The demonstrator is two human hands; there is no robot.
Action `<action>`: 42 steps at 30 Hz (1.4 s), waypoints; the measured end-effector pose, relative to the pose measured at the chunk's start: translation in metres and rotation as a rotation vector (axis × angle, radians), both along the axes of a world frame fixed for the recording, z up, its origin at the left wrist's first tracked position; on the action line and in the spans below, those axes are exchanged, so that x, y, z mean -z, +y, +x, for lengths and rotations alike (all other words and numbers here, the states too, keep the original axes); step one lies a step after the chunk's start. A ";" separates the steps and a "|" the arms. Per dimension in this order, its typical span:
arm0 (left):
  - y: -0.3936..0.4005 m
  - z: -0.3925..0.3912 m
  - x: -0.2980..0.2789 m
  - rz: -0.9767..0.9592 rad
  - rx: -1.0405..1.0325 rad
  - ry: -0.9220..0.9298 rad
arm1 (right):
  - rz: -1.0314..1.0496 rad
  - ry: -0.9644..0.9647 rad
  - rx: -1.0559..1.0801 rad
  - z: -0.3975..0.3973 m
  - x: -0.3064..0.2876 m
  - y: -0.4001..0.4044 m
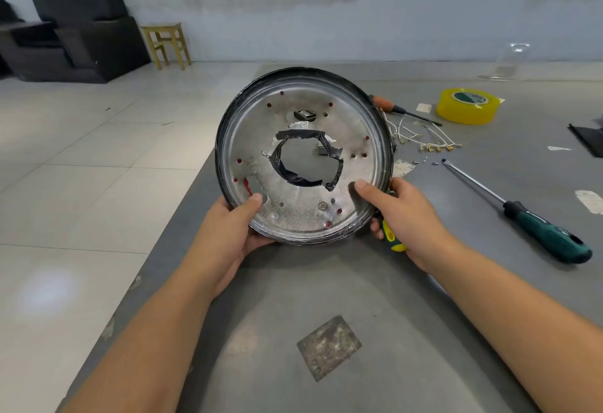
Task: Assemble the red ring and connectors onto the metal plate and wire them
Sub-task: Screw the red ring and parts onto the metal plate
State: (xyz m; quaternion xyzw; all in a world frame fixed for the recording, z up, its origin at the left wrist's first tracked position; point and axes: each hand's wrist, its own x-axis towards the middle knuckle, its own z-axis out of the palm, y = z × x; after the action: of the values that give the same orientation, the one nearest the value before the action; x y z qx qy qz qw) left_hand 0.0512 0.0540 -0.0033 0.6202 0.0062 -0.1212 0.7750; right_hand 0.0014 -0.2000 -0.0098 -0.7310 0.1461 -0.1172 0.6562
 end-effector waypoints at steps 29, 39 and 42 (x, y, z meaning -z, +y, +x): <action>-0.007 -0.001 0.006 -0.251 0.070 0.183 | 0.048 -0.115 -0.018 -0.003 -0.002 0.003; -0.002 0.012 0.011 -0.269 -0.189 0.058 | -0.248 -0.282 -0.053 -0.028 -0.007 0.003; 0.000 0.014 0.013 -0.309 -0.205 0.051 | -0.475 -0.225 -0.238 -0.036 -0.002 0.011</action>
State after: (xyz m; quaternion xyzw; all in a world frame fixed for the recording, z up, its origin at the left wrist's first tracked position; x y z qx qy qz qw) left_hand 0.0651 0.0540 -0.0163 0.4866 0.0701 -0.0570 0.8690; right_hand -0.0344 -0.1885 -0.0082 -0.8586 -0.0460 -0.1510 0.4877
